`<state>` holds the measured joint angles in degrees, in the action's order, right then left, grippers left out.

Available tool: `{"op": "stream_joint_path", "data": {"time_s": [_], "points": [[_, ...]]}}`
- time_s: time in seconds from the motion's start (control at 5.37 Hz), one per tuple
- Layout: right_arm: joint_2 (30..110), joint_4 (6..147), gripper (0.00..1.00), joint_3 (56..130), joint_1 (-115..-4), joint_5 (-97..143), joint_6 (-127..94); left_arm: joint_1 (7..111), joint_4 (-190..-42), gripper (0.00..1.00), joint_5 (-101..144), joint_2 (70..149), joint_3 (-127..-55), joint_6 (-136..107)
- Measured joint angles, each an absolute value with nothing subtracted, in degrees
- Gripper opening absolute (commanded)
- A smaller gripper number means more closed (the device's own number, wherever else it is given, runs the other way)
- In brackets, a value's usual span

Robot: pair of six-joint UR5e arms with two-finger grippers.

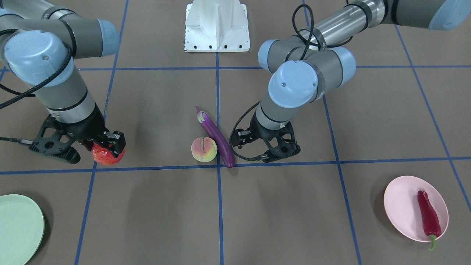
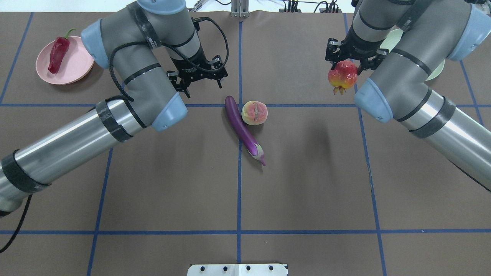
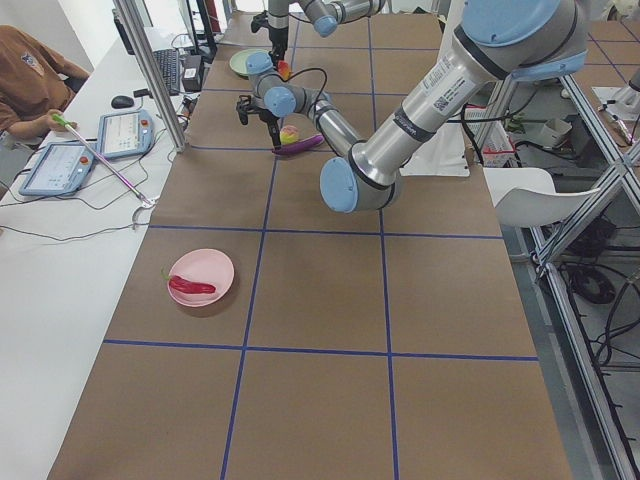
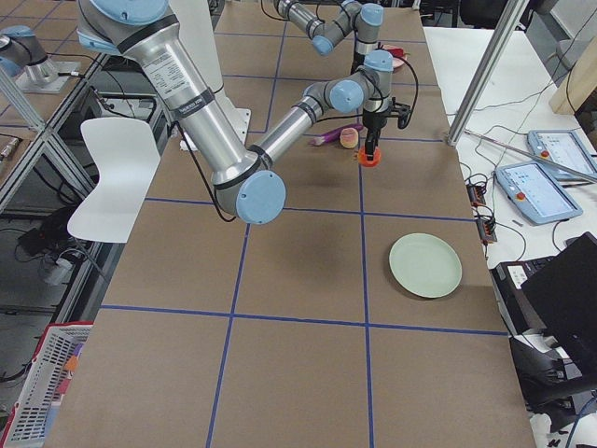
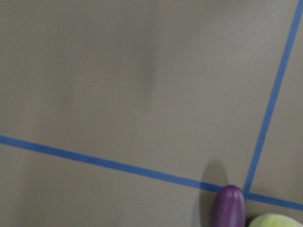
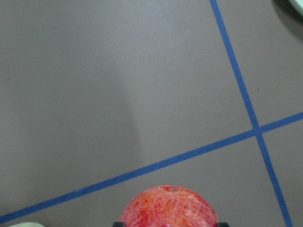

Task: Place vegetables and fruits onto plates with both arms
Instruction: 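Carry apple toward green plate with right gripper while left reaches eggplant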

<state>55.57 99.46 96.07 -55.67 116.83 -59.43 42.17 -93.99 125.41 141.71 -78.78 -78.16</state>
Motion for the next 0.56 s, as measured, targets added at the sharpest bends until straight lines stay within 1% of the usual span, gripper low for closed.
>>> {"op": "stream_joint_path", "data": {"time_s": [0.37,0.56], "points": [[58.2,99.2,0.0,94.3,-61.5,118.1,-46.8,33.4,-94.0,1.0,121.0,144.5,-79.8,-87.3],[58.5,97.9,0.0,91.0,-64.2,118.1,-41.9,30.2,-94.3,1.0,117.9,145.1,-78.9,-88.5]]}}
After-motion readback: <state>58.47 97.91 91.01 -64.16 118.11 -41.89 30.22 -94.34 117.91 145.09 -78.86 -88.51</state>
